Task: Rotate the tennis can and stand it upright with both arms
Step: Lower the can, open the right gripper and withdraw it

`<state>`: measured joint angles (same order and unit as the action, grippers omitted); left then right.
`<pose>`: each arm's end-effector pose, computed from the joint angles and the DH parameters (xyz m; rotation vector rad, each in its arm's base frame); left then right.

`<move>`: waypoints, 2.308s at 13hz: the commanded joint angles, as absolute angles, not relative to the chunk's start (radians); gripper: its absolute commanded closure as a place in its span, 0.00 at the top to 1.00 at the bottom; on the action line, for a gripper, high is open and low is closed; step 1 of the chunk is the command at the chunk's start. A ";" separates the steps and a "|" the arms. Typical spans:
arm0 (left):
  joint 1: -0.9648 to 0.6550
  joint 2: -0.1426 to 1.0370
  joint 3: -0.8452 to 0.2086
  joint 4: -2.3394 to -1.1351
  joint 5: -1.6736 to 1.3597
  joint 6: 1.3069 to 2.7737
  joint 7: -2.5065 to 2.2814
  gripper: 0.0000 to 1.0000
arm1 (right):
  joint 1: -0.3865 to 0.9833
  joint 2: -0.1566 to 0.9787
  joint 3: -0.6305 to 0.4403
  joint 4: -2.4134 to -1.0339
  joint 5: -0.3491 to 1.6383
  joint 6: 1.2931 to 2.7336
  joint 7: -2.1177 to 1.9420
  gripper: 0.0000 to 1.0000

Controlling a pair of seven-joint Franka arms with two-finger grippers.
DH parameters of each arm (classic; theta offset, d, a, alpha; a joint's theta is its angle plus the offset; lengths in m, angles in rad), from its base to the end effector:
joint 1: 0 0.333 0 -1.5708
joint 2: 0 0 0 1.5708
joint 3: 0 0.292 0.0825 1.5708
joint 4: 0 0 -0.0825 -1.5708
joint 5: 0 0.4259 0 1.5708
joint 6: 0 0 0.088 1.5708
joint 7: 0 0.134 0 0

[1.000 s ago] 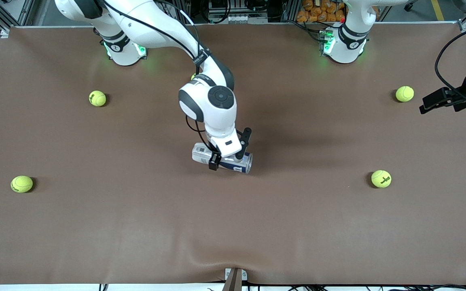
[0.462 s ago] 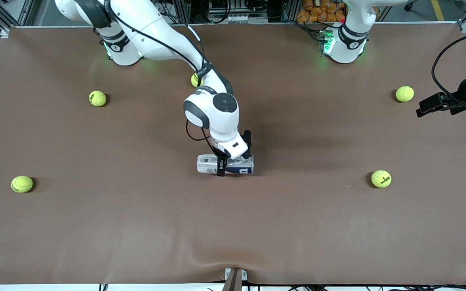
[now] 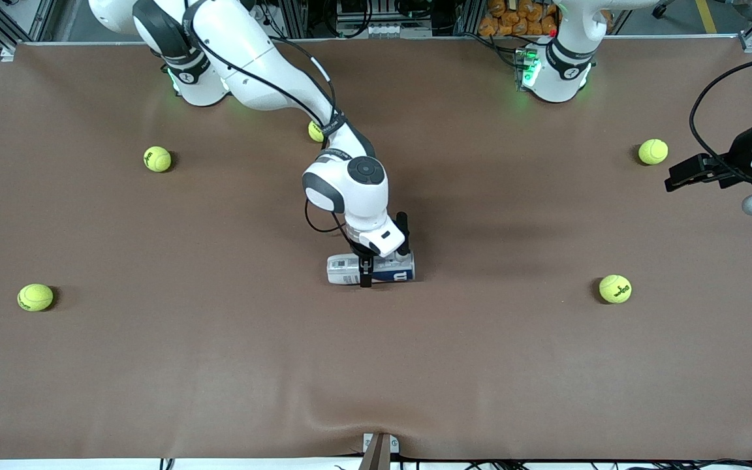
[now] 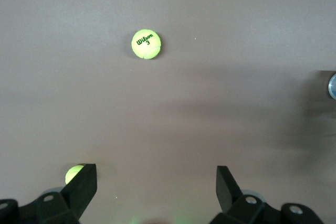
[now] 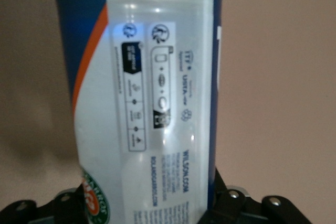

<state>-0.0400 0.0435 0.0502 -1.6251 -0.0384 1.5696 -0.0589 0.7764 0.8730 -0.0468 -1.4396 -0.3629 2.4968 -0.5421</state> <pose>0.6014 0.0006 0.5197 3.1020 0.1102 -0.1550 0.5643 0.5063 0.1160 2.0350 2.0201 0.2965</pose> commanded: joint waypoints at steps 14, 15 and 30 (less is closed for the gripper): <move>-0.049 0.207 0.044 -1.583 -0.401 1.546 -0.060 1.00 | 0.573 0.528 0.012 -1.496 -0.031 2.218 -0.218 1.00; -0.049 0.228 0.044 -1.572 -0.449 1.548 -0.063 1.00 | 0.527 0.503 0.012 -1.496 -0.022 2.191 -0.218 1.00; -0.136 0.549 0.046 -1.565 -1.020 1.689 0.102 1.00 | 0.002 0.092 -0.120 -1.491 0.089 1.528 -0.218 1.00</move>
